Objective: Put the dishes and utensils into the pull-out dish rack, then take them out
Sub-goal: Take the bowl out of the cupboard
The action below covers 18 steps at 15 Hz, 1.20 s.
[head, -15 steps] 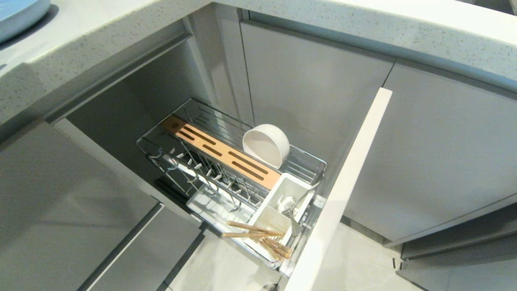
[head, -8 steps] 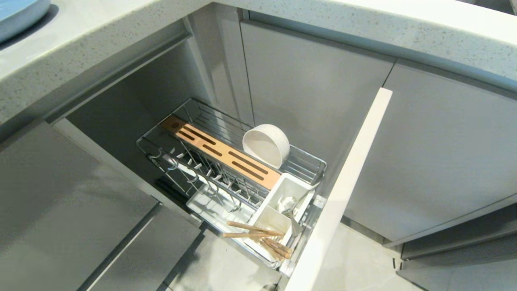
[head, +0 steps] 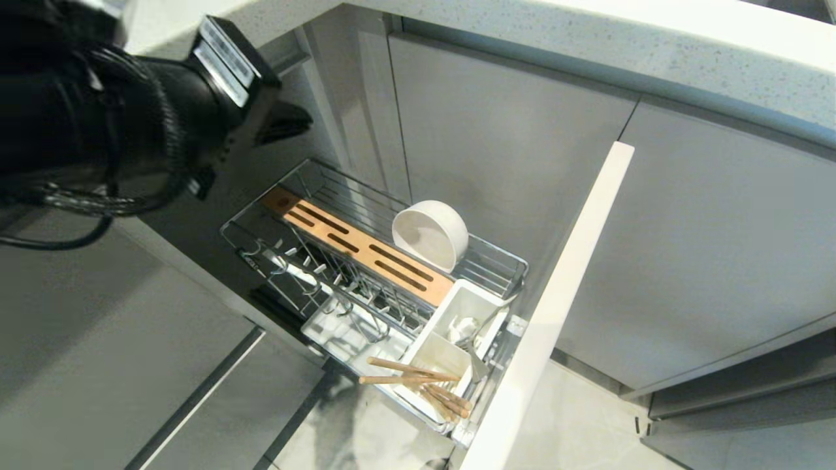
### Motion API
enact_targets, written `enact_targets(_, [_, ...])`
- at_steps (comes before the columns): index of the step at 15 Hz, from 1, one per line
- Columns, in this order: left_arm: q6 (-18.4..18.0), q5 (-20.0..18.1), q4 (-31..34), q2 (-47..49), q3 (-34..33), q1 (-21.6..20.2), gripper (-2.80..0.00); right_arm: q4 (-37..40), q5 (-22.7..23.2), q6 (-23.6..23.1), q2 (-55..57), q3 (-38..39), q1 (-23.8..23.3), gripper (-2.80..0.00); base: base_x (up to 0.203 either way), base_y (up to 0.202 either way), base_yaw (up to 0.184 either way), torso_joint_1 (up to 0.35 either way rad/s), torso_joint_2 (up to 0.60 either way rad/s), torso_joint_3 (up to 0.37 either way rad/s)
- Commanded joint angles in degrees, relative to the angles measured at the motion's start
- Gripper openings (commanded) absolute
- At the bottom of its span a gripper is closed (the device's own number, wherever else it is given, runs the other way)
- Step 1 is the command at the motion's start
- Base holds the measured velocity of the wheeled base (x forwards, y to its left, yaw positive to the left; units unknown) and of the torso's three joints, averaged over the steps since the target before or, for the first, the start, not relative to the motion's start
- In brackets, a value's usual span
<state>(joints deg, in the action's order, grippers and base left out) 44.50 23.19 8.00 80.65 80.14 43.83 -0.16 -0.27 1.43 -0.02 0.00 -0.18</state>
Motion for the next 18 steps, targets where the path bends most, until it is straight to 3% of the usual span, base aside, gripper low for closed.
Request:
enact_targets(1, [1.5, 2.2, -0.3, 6.7, -0.6, 1.9, -2.8, 0.0, 0.0, 0.0, -0.2, 0.1, 0.0, -2.8, 0.0, 0.0, 0.0, 0.0, 0.0, 0.0])
enact_targets(7, [2.5, 2.2, -2.8, 14.5, -1.7, 2.7, -2.8, 0.0, 0.0, 0.0, -0.2, 0.1, 0.0, -2.8, 0.0, 0.0, 0.0, 0.0, 0.0, 0.0])
enact_targets(8, [2.5, 2.2, -2.8, 15.1, -1.7, 2.7, -1.28, 0.0, 0.0, 0.0, -0.2, 0.1, 0.0, -2.8, 0.0, 0.0, 0.0, 0.0, 0.0, 0.0])
enact_targets(9, [2.5, 2.1, -2.8, 15.6, -1.7, 2.7, 0.0, 0.0, 0.0, 0.0, -0.2, 0.1, 0.0, -2.8, 0.0, 0.0, 0.0, 0.0, 0.0, 0.0])
enact_targets(18, [4.1, -6.6, -7.9, 20.8, -2.3, 0.2, 0.0, 0.0, 0.0, 0.0, -0.2, 0.1, 0.0, -2.8, 0.0, 0.0, 0.0, 0.0, 0.0, 0.0])
